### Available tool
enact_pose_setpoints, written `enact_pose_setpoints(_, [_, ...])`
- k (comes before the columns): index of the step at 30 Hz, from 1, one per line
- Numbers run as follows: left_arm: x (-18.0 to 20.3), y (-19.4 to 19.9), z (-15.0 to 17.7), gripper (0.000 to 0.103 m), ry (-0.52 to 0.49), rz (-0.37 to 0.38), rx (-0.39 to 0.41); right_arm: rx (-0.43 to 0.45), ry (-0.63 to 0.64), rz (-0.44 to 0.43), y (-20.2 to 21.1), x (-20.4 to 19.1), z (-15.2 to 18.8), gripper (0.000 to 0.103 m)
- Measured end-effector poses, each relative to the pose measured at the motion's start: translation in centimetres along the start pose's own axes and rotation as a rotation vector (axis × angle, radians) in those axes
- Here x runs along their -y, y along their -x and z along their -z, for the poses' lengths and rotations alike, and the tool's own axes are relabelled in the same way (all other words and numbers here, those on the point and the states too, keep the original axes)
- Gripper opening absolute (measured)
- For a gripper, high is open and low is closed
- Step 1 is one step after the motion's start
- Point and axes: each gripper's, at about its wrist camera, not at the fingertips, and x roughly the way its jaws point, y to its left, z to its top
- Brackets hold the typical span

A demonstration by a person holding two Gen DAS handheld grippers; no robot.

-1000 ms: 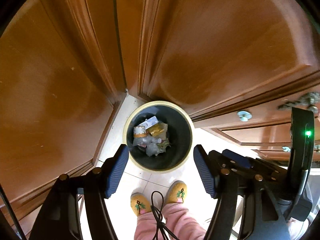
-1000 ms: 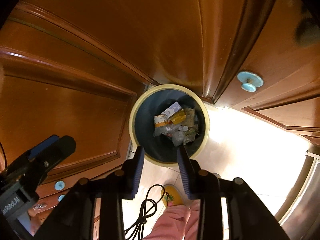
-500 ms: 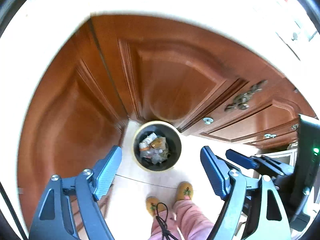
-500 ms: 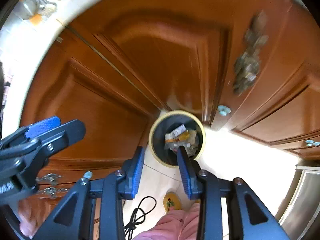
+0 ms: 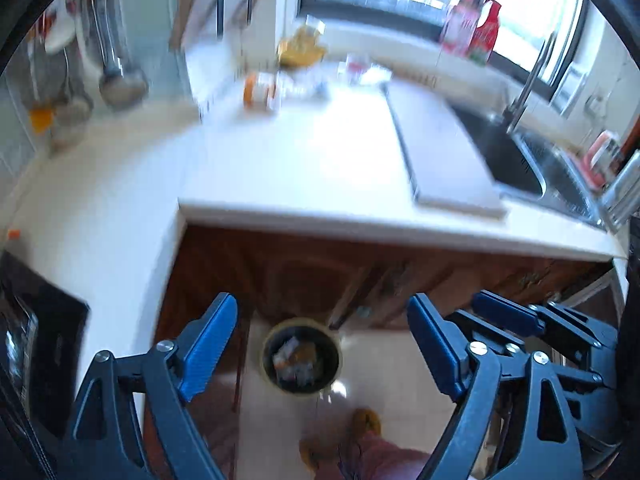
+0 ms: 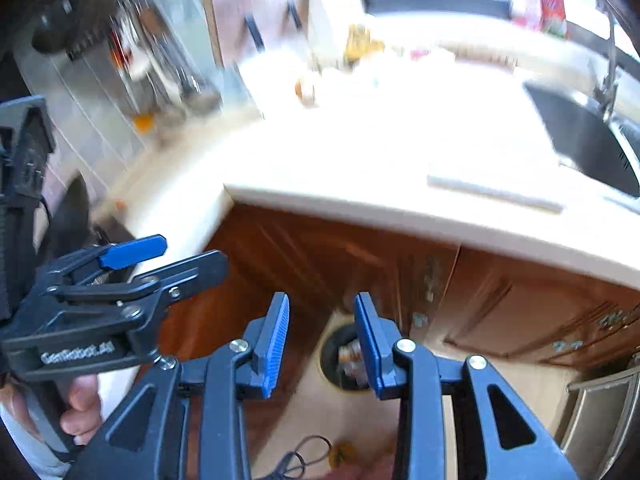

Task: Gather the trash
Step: 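Raise both open tools from the bin back over the counter, then grasp the orange-white paper cup with the left gripper while the right gripper grasps the clear bottle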

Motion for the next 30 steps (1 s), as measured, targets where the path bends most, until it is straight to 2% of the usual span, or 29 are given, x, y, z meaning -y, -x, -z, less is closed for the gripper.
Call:
enact_pose_setpoints(5, [0.5, 3.6, -3.1, 0.095, -0.036, -0.029, 0.124, 0.087, 0.045, 0.05, 3.7, -1.6, -3.5, 0.034])
enact_pose_setpoints(9, [0.4, 5.0, -5.1, 0.097, -0.046, -0.09, 0.177, 0.142, 0.052, 0.085, 5.8, -2.4, -6.5, 0.035])
enact_pose_setpoints(12, [0.0, 5.3, -6.8, 0.097, -0.065, -0.161, 0.216, 0.164, 0.084, 0.12, 5.8, -3.1, -8.7, 0.034])
enact_pose_setpoints(15, [-0.9, 5.1, -8.6, 0.097, -0.057, -0.162, 0.227, 0.172, 0.102, 0.134, 5.3, -2.8, -11.0, 0.034])
enact_pose_setpoints(21, [-3.1, 1.8, -13.1, 0.097, -0.004, -0.167, 0.222, 0.144, 0.084, 0.097, 1.9, -1.2, -17.8, 0.035])
enact_pose_setpoints(23, [-3.5, 0.2, -14.5, 0.097, 0.001, -0.191, 0.219, 0.136, 0.072, 0.07, 0.2, -0.3, -20.1, 0.04])
enact_pose_setpoints(25, [-3.6, -1.5, -15.8, 0.097, 0.003, -0.224, 0.213, 0.126, 0.066, 0.047, -1.8, 0.9, -22.6, 0.057])
enact_pose_setpoints(27, [-3.9, -3.5, -17.3, 0.097, 0.015, -0.265, 0.193, 0.102, 0.05, 0.013, -4.1, 2.2, -25.1, 0.063])
enact_pose_setpoints(30, [-4.2, -6.8, -19.3, 0.097, 0.033, -0.323, 0.172, 0.043, 0.047, -0.015, -8.0, 4.1, -28.7, 0.063])
